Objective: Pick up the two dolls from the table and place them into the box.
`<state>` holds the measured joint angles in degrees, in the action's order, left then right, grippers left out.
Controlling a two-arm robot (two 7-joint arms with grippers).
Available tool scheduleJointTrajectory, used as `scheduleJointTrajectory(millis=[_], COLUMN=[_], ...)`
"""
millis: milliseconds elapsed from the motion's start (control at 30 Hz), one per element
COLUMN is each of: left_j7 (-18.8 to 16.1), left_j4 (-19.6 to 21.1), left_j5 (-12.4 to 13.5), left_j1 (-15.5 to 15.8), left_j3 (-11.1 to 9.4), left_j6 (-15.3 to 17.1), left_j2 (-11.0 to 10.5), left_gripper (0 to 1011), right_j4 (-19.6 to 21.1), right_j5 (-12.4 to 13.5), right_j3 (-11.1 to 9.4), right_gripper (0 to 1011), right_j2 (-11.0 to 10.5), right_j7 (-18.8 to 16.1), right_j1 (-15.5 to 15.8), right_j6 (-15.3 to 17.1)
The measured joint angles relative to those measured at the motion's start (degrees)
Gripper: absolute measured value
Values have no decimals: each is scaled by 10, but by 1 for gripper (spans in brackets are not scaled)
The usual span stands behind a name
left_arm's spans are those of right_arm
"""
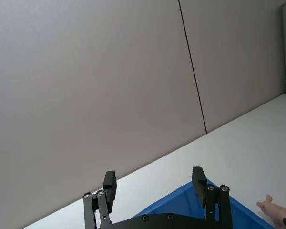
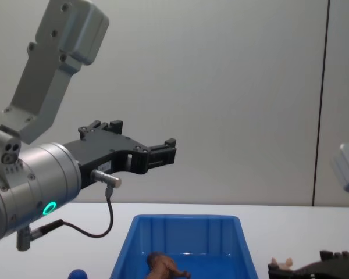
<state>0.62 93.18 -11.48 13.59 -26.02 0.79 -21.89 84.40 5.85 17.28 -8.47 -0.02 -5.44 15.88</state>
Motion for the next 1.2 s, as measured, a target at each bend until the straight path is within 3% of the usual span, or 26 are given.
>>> scheduleJointTrajectory(millis=[167,333,900,1200], left_j7=[0,0,0,0], left_j4=[0,0,0,0], left_j5=[0,0,0,0], left_j1=[0,0,0,0], left_j3=[0,0,0,0], left_j6=[0,0,0,0], left_j2=[0,0,0,0], left_gripper=[1001,1001,1001,1001], right_j4=[-9,-18,-28,-9], right_j5=[5,9,13,12], right_j3=[0,2,6,6], right_gripper=[995,902,366,326], right_j2=[3,7,20,24], right_j7=[-1,-2,-3,9], right_j1=[0,-1,-7,-9], right_j6=[5,8,8,4])
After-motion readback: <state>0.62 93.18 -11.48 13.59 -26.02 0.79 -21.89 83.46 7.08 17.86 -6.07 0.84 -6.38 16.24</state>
